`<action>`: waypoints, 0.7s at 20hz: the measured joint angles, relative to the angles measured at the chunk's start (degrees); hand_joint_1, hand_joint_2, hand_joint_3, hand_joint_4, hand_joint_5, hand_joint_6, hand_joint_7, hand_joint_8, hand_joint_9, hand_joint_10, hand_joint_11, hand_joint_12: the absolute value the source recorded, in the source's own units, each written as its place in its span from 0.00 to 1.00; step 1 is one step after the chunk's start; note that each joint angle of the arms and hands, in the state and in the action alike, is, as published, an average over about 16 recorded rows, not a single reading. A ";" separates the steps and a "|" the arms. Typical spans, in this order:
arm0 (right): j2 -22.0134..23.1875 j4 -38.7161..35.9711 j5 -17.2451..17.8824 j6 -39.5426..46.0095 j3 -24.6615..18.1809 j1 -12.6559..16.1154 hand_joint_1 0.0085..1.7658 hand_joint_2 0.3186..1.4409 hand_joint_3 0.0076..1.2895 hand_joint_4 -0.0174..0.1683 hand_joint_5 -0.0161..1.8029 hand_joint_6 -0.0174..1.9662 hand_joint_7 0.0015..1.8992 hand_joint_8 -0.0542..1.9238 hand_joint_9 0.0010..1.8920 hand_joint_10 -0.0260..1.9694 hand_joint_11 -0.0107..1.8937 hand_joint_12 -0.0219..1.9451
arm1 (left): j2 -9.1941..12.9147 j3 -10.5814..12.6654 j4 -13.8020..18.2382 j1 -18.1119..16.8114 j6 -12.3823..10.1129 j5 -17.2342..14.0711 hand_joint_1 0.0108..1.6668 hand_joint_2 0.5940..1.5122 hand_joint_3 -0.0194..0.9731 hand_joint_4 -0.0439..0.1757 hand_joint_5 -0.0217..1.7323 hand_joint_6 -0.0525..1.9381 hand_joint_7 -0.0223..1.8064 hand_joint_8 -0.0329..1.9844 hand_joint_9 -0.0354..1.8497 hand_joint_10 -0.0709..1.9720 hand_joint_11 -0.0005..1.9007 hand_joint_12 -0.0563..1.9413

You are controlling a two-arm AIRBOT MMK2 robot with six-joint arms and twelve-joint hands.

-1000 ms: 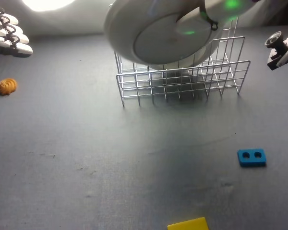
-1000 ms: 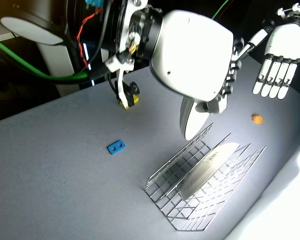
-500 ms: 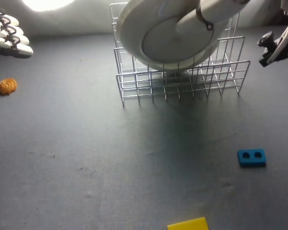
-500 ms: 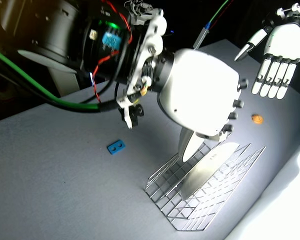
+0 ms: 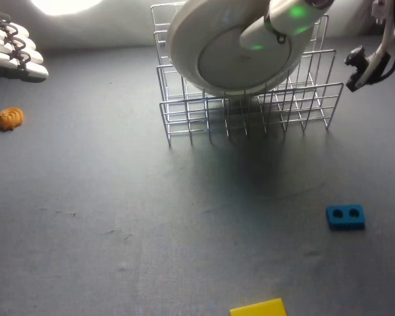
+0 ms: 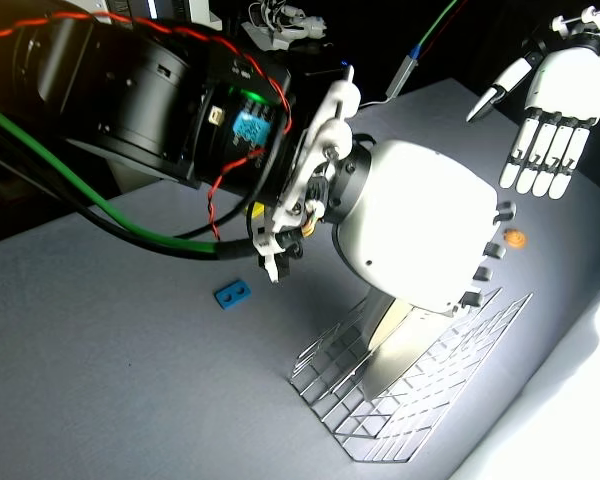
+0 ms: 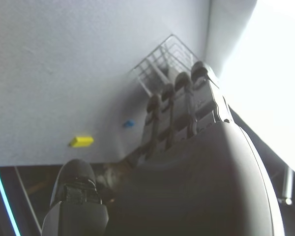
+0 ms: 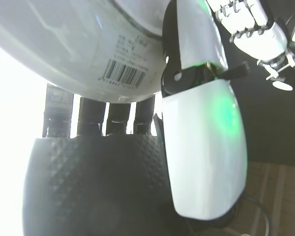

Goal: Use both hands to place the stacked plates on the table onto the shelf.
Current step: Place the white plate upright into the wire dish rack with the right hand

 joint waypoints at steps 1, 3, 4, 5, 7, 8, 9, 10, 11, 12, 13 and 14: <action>-0.23 0.02 0.10 0.01 0.33 -0.31 0.73 0.58 0.00 0.08 0.54 0.48 0.59 0.41 0.69 0.02 0.47 0.49 | 0.00 -0.03 0.02 0.00 0.01 -0.01 0.00 0.61 0.03 0.22 0.06 0.03 0.05 0.01 0.04 0.04 0.01 0.05; -0.65 0.06 0.33 0.03 0.90 -0.92 0.73 0.58 0.00 0.08 0.54 0.48 0.60 0.40 0.69 0.02 0.47 0.49 | 0.01 -0.09 0.04 0.00 0.04 0.00 0.00 0.61 0.03 0.22 0.06 0.03 0.05 0.01 0.04 0.04 0.01 0.05; -0.83 0.10 0.48 0.04 1.13 -1.23 0.73 0.58 0.00 0.08 0.54 0.48 0.60 0.40 0.69 0.02 0.47 0.49 | 0.01 -0.12 0.05 0.00 0.06 -0.01 0.00 0.61 0.03 0.22 0.06 0.03 0.05 0.01 0.04 0.04 0.01 0.05; -1.00 0.12 0.64 0.05 1.33 -1.54 0.73 0.58 0.00 0.08 0.54 0.48 0.60 0.40 0.69 0.02 0.47 0.49 | 0.01 -0.15 0.07 0.00 0.07 -0.01 0.00 0.61 0.03 0.22 0.06 0.03 0.05 0.01 0.04 0.04 0.01 0.05; -1.30 0.15 0.98 0.07 1.67 -2.17 0.73 0.58 0.00 0.07 0.54 0.48 0.60 0.41 0.69 0.02 0.47 0.49 | 0.02 -0.21 0.11 0.00 0.10 -0.01 0.00 0.61 0.03 0.22 0.06 0.03 0.05 0.01 0.04 0.04 0.01 0.05; -1.45 0.17 1.16 0.07 1.83 -2.48 0.73 0.58 0.00 0.07 0.54 0.48 0.59 0.41 0.69 0.02 0.47 0.49 | 0.02 -0.25 0.13 0.00 0.11 -0.01 0.00 0.61 0.03 0.22 0.06 0.03 0.05 0.01 0.04 0.04 0.01 0.05; -1.61 0.18 1.33 0.07 1.98 -2.79 0.73 0.58 0.00 0.07 0.53 0.48 0.59 0.41 0.69 0.02 0.47 0.49 | 0.02 -0.29 0.16 0.00 0.13 -0.02 0.00 0.61 0.03 0.22 0.06 0.03 0.05 0.01 0.04 0.04 0.01 0.05; -1.78 0.20 1.50 0.07 2.16 -3.09 0.73 0.58 0.00 0.08 0.53 0.49 0.59 0.41 0.69 0.02 0.47 0.49 | 0.03 -0.31 0.18 0.00 0.13 -0.02 0.00 0.61 0.03 0.22 0.06 0.03 0.05 0.01 0.04 0.04 0.01 0.04; -1.95 0.22 1.65 0.08 2.35 -3.37 0.73 0.58 0.00 0.08 0.53 0.49 0.59 0.42 0.68 0.02 0.47 0.49 | 0.03 -0.33 0.19 0.00 0.13 -0.03 0.00 0.61 0.03 0.22 0.06 0.03 0.05 0.01 0.04 0.04 0.01 0.04; -2.11 0.24 1.79 0.08 2.55 -3.64 0.73 0.58 0.00 0.08 0.53 0.49 0.59 0.42 0.68 0.02 0.47 0.49 | 0.03 -0.34 0.21 0.00 0.14 -0.03 0.00 0.61 0.03 0.22 0.06 0.03 0.05 0.01 0.04 0.04 0.01 0.04; -2.27 0.25 1.91 0.08 2.75 -3.89 0.73 0.58 0.00 0.09 0.53 0.49 0.59 0.42 0.68 0.02 0.47 0.49 | 0.03 -0.35 0.23 0.00 0.14 -0.03 0.00 0.61 0.03 0.22 0.06 0.03 0.05 0.01 0.04 0.04 0.01 0.04; -2.42 0.27 2.01 0.09 2.93 -4.11 0.73 0.58 0.00 0.09 0.53 0.49 0.59 0.42 0.68 0.02 0.47 0.49 | 0.03 -0.36 0.24 0.00 0.14 -0.02 0.00 0.61 0.03 0.22 0.06 0.03 0.05 0.01 0.04 0.04 0.01 0.04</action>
